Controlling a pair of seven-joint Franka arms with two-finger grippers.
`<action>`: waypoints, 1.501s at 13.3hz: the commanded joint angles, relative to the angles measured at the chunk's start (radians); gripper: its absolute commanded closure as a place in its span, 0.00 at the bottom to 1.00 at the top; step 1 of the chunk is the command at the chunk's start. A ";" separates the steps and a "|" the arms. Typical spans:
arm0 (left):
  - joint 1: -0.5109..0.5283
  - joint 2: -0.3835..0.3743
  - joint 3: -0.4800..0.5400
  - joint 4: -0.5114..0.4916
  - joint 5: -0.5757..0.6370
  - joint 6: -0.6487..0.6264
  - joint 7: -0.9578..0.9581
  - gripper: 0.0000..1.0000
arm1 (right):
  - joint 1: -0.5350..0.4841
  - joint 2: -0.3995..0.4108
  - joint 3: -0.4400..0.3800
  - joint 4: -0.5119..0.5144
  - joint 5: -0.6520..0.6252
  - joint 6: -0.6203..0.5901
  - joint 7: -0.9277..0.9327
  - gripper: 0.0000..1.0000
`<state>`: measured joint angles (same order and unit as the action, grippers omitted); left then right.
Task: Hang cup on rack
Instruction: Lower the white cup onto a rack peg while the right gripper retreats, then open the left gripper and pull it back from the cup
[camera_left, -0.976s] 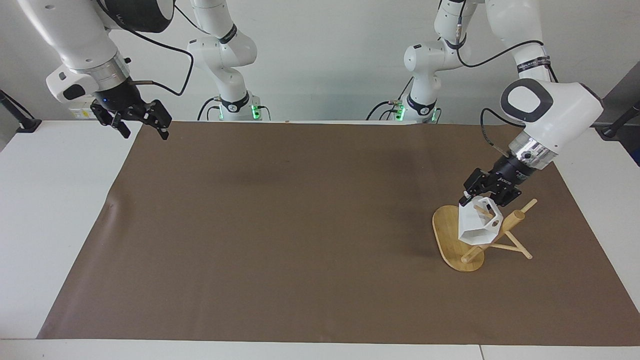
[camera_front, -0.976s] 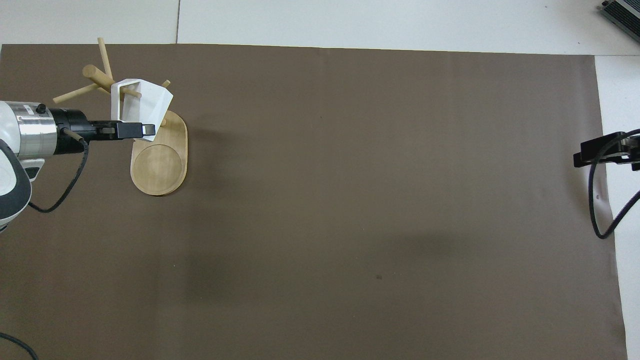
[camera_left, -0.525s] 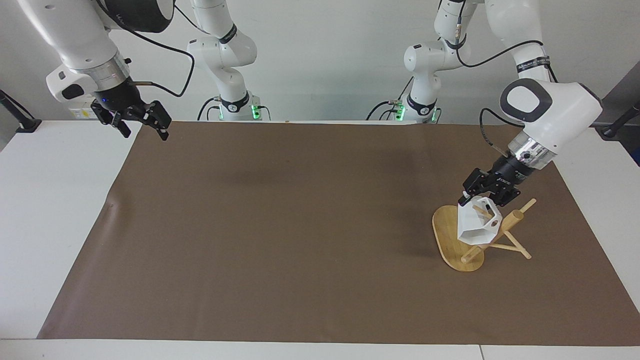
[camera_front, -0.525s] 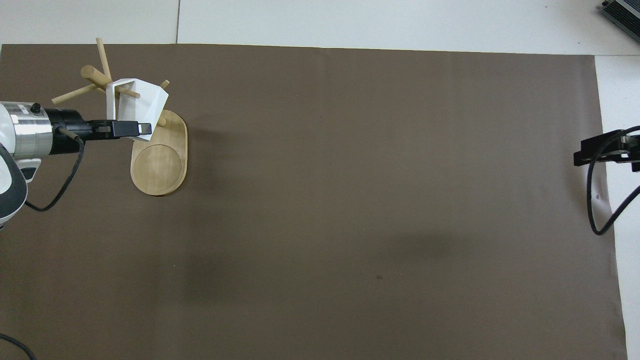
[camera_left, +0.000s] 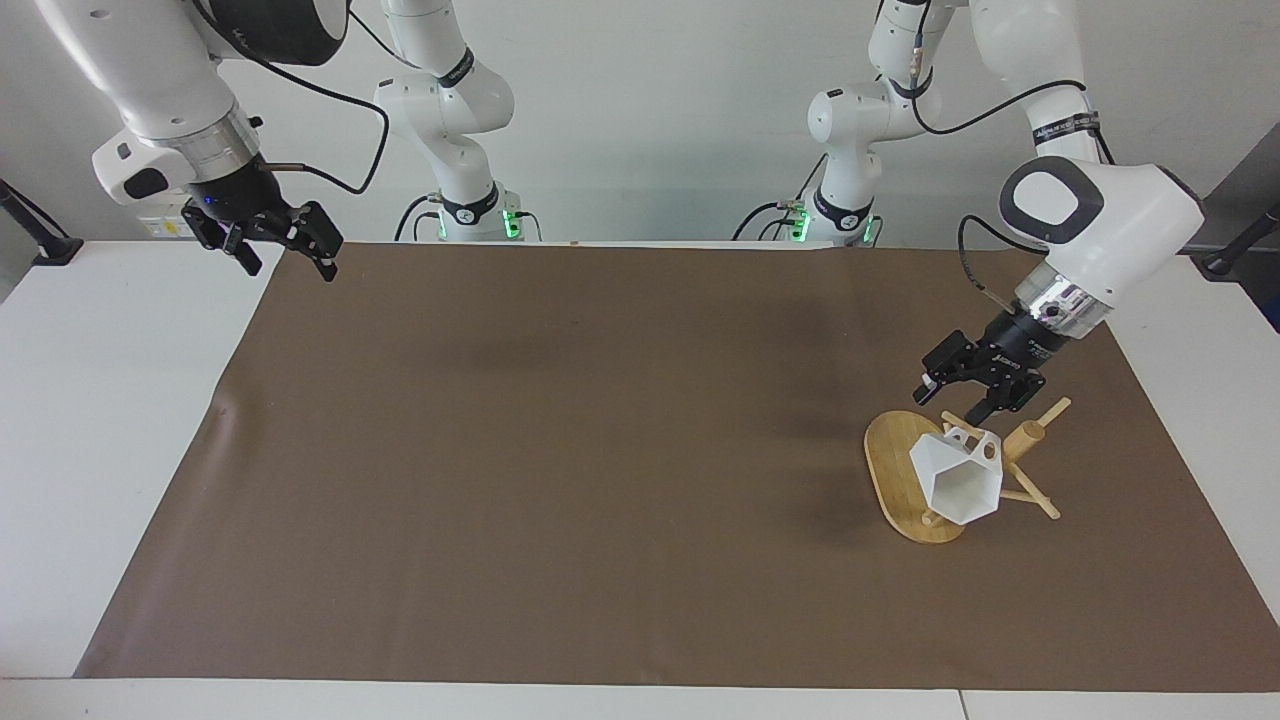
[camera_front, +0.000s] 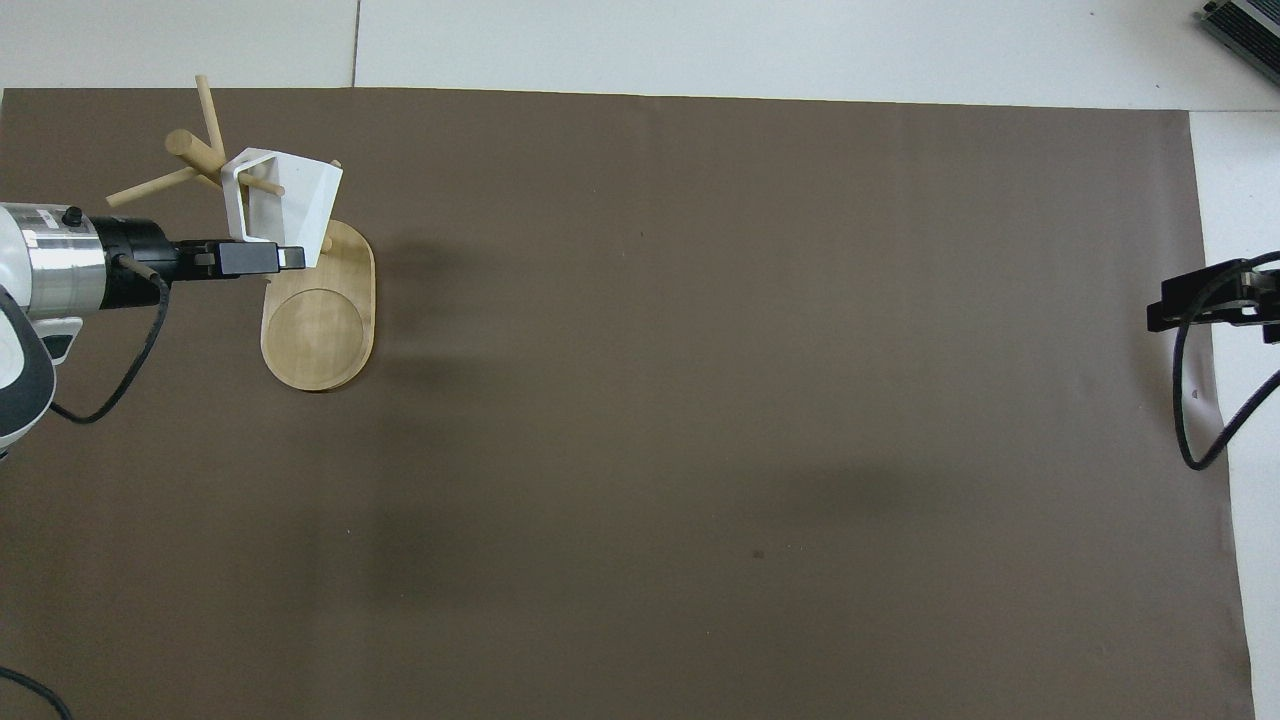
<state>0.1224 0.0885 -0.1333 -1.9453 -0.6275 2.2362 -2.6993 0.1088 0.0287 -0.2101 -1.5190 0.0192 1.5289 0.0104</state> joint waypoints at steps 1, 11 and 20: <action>0.005 -0.023 0.001 -0.003 0.019 -0.047 0.010 0.00 | -0.004 -0.007 0.000 -0.006 0.005 0.008 -0.003 0.00; 0.013 -0.118 0.003 -0.008 0.123 -0.223 0.274 0.00 | -0.004 -0.007 0.000 -0.009 0.005 -0.003 -0.004 0.00; 0.014 -0.156 0.001 0.037 0.328 -0.253 0.717 0.00 | -0.004 -0.007 0.000 -0.009 0.005 -0.003 -0.004 0.00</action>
<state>0.1264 -0.0586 -0.1255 -1.9239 -0.3420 2.0088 -2.0745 0.1083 0.0287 -0.2104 -1.5197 0.0192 1.5284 0.0104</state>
